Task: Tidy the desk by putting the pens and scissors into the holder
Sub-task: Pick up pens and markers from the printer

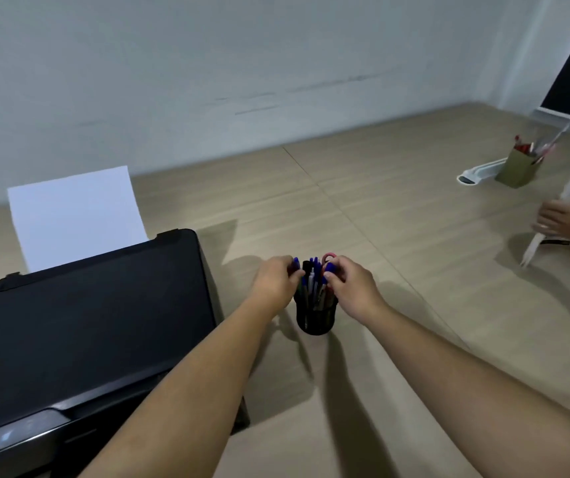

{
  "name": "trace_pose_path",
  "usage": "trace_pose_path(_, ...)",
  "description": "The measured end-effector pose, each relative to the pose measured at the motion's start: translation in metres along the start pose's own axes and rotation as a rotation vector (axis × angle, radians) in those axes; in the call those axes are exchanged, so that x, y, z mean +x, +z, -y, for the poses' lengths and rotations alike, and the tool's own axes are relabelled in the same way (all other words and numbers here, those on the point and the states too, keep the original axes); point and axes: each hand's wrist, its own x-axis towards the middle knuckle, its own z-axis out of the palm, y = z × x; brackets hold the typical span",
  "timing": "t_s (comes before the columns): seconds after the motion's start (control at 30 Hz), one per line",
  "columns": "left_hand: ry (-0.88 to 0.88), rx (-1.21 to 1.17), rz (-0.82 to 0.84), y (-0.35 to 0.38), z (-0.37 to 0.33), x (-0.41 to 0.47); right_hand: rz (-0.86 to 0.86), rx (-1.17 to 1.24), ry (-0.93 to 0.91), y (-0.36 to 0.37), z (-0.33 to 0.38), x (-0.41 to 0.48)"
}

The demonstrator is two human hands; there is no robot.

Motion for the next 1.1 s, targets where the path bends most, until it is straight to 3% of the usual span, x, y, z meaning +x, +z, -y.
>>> trace_pose_path(0.2,-0.090,0.165,0.146,0.020,0.011,0.008,0.026,-0.110,-0.033,0.005,-0.009,0.006)
trace_pose_path(0.4,-0.139,0.145,0.128,0.022,0.017,0.014,0.013,-0.158,-0.020,0.017,-0.008,0.009)
trace_pose_path(0.57,-0.150,0.103,0.107,0.026,0.021,0.015,0.097,-0.388,-0.014,0.029,-0.011,0.011)
trace_pose_path(0.7,-0.154,0.082,0.070,0.026,0.020,0.011,0.041,-0.427,0.013,0.030,-0.011,0.011)
trace_pose_path(0.93,-0.097,0.147,-0.013,-0.012,0.009,0.003,-0.108,-0.243,-0.010,0.014,0.009,0.012)
trace_pose_path(1.1,-0.020,0.175,-0.137,-0.088,0.007,-0.026,-0.216,-0.117,-0.157,0.023,0.089,-0.003)
